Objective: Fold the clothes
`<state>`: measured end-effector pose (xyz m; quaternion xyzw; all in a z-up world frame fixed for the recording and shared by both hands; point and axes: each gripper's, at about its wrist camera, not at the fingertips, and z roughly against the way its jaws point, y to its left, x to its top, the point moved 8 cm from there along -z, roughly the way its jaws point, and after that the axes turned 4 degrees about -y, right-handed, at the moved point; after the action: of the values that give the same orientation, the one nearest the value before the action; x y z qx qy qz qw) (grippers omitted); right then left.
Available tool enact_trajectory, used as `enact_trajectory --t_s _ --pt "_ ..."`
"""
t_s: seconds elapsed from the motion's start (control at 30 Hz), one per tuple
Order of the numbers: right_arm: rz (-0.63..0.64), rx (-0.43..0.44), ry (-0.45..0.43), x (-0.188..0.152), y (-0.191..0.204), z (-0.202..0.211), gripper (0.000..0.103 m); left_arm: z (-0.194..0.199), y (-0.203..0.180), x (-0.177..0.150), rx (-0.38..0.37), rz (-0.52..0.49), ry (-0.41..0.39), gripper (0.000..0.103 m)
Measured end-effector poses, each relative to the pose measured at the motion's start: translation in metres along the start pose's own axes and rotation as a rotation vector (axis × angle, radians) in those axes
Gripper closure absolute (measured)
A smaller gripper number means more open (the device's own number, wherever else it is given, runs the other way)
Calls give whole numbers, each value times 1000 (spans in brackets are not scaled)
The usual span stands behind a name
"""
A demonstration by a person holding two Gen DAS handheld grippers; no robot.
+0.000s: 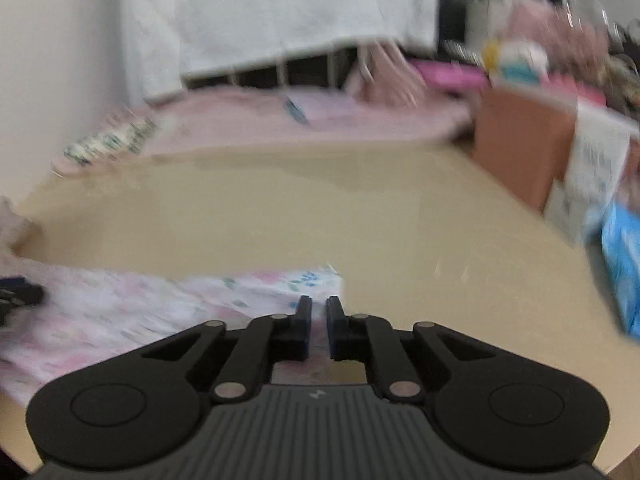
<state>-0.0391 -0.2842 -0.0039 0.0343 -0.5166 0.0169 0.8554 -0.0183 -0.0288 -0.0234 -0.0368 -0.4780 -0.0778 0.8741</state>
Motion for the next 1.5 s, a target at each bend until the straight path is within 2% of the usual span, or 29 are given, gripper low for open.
enact_trajectory --t_s 0.1,0.2,0.3,0.37,0.4,0.43,0.47,0.53,0.57,0.6,0.63,0.7,0.73,0.8,0.83,0.9,0.97,1.0,1.07,1.13,1.2,1.23,1.33,1.37,1.43,1.5 --pt "45 101 -28 14 35 4 94 -1 -2 0 7 -2 0 67" --pt "114 92 58 8 61 -32 94 -2 -1 1 5 1 8 66" --pt "123 -6 107 -5 53 -48 95 -1 -1 -1 3 -10 0 66" --pt "81 -14 97 -4 34 -42 92 -1 -1 -1 -1 -8 -2 66" --pt "66 18 71 1 23 -34 88 -1 0 -1 -3 -4 1 66" --pt "103 70 43 7 12 -24 71 -1 0 -1 -4 -1 5 66" --pt "158 125 17 13 3 -14 41 -1 1 -1 -6 -3 5 66" --pt "278 267 -6 21 -11 -2 21 0 0 -1 -6 -11 -4 66" --pt "347 365 8 19 -14 -1 20 0 0 -2 -7 -13 -9 65" --pt "415 463 22 18 -17 1 20 0 -1 -2 -7 -12 -14 65" --pt "428 540 83 14 -20 -5 22 0 -1 -3 -8 -12 -18 65" --pt "429 597 173 10 -20 -20 35 0 -1 -3 -9 -13 -22 64" --pt "438 612 203 8 -18 -26 46 0 -1 -3 -8 -13 -22 64" --pt "456 643 270 5 -14 -40 87 0 -1 -3 -7 -17 -18 64" --pt "451 665 312 5 -12 -41 101 0 -1 -2 -8 -18 -16 64" --pt "429 711 403 5 -9 -41 101 -1 0 -2 -11 -18 -13 64" --pt "261 815 424 18 -13 -34 101 0 1 -3 -14 -20 -18 63" --pt "179 830 451 19 -18 -36 101 0 0 -3 -13 -24 -21 63" --pt "67 799 524 14 -30 -45 101 0 1 -4 -15 -26 -26 62" --pt "76 714 550 1 -39 -53 101 1 2 -4 -18 -26 -28 62" --pt "85 657 521 -5 -47 -54 99 1 2 -4 -19 -25 -28 62" --pt "104 628 497 -6 -49 -52 94 1 2 -4 -19 -27 -27 62" --pt "196 545 426 -4 -49 -39 70 0 3 -3 -17 -21 -21 62" --pt "225 532 390 0 -48 -31 66 0 3 -3 -16 -17 -20 62" --pt "268 520 298 8 -48 -13 61 0 2 -3 -9 -18 -24 61" --pt "262 545 144 22 -48 8 59 0 1 -3 1 -15 -29 60"
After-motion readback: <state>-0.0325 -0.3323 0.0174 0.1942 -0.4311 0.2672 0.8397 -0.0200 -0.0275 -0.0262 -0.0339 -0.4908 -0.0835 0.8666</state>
